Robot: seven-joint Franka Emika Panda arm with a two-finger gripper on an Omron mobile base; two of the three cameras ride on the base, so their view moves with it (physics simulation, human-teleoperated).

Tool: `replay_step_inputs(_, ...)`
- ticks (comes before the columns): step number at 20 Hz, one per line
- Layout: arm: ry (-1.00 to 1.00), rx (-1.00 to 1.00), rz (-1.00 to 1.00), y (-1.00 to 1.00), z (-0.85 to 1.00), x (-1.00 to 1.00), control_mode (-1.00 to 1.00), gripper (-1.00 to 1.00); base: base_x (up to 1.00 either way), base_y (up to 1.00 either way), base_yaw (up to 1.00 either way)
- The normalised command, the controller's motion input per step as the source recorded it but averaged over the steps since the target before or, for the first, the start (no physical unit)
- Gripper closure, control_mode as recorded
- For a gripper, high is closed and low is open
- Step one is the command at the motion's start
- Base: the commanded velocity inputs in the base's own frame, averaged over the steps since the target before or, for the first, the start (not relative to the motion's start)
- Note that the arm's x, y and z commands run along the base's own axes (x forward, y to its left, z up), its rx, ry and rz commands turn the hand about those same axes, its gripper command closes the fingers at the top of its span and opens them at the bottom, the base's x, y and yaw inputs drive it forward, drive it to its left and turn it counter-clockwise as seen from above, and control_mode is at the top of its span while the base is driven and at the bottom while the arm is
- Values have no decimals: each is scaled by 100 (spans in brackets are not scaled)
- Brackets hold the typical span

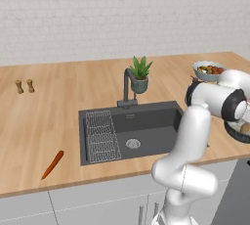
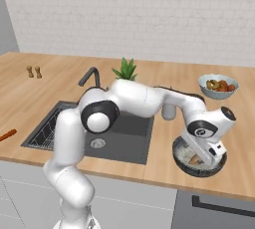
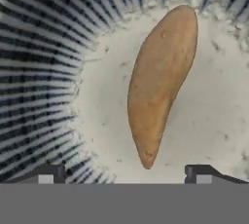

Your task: Pick the sweet potato from the sink and place it in the bowl. Then pick the bowl and place it in the microwave. Then close the microwave door and press the start button.

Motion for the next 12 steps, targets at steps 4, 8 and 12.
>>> replay_step_inputs(4, -21, 0, -1, 0, 73, -26, -100, -100, 0, 0, 0)
replay_step_inputs(8, -9, 0, -7, -4, 69, -41, -100, -100, 0, 0, 0)
replay_step_inputs(12, 0, 0, -14, -7, 42, -46, -100, -100, 0, 0, 0)
